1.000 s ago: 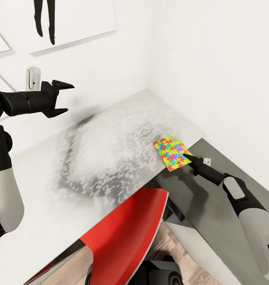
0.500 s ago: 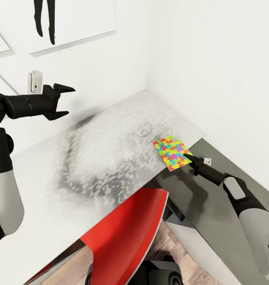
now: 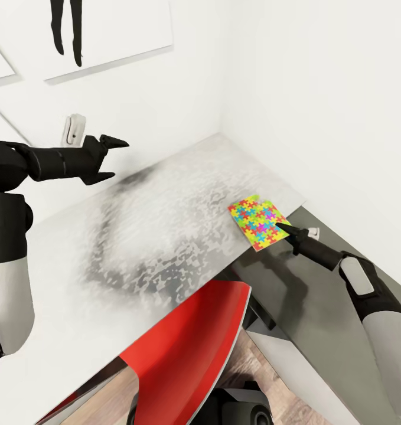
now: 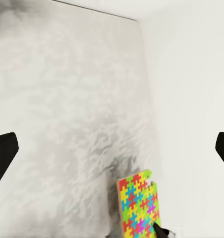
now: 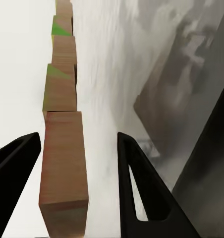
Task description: Put all the toys in the child's room - the three board games (two on the bed and one on the table), the two jigsaw puzzles on the table, and the tennis ball on the table - inside the toy box on the table in the child's room.
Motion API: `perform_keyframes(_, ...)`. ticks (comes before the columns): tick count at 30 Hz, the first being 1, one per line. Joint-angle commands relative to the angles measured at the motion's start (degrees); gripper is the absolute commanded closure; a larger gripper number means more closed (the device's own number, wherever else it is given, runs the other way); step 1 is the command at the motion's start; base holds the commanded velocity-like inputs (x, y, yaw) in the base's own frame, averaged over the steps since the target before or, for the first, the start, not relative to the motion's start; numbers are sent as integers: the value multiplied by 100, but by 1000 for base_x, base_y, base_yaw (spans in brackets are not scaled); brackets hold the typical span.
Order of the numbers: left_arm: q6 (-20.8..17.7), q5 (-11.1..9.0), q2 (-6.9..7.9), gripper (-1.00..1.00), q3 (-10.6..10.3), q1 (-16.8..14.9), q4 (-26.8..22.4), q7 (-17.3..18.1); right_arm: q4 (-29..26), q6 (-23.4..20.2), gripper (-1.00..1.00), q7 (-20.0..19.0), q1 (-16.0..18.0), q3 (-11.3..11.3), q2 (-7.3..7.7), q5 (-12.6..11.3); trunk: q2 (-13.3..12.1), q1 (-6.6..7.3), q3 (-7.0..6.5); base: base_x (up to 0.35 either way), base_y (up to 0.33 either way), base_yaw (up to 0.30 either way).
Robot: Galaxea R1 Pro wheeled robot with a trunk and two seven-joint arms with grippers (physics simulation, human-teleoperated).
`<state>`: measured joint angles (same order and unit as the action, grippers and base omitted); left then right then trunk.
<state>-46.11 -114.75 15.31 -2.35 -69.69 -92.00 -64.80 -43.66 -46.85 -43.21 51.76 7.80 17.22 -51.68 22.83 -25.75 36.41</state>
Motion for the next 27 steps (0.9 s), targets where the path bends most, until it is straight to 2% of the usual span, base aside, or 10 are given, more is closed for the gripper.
perform_keyframes(1,-12,-42,7,-100,-71,2,-2,-47,-62,-94,100,-8,-6,9,5,9,9,-3,8,0,0,0)
perform_keyframes(5,-17,-41,19,-100,-239,65,-2,-39,-191,-241,100,-2,-33,11,48,13,9,-3,8,0,0,0)
perform_keyframes(9,-30,-34,38,-100,-599,122,-2,-35,-413,-351,100,-1,-108,13,166,12,9,-3,8,0,0,0)
perform_keyframes(13,-35,-32,40,-100,-752,145,-2,-27,-759,-395,100,-17,-294,25,230,-2,9,-3,8,0,0,0)
perform_keyframes(15,-36,-31,40,-100,-771,151,-2,-21,-875,-413,100,-27,-351,28,254,-10,9,-3,8,0,0,0)
perform_keyframes(17,-37,-31,41,-100,-785,206,-2,22,-1343,-553,100,-46,-521,28,373,-28,9,-3,8,0,0,0)
perform_keyframes(18,-37,-31,41,-100,-785,206,-2,22,-1343,-553,100,-46,-521,28,373,-28,9,-3,8,0,0,0)
perform_keyframes(21,-44,-30,41,-100,-756,315,-2,132,-1861,-846,100,-43,-721,33,486,-29,9,-3,8,0,0,0)
perform_keyframes(27,-65,-27,46,-100,-707,445,-5,387,-2467,-1222,100,-23,-944,88,571,-22,9,-3,-1,0,0,0)
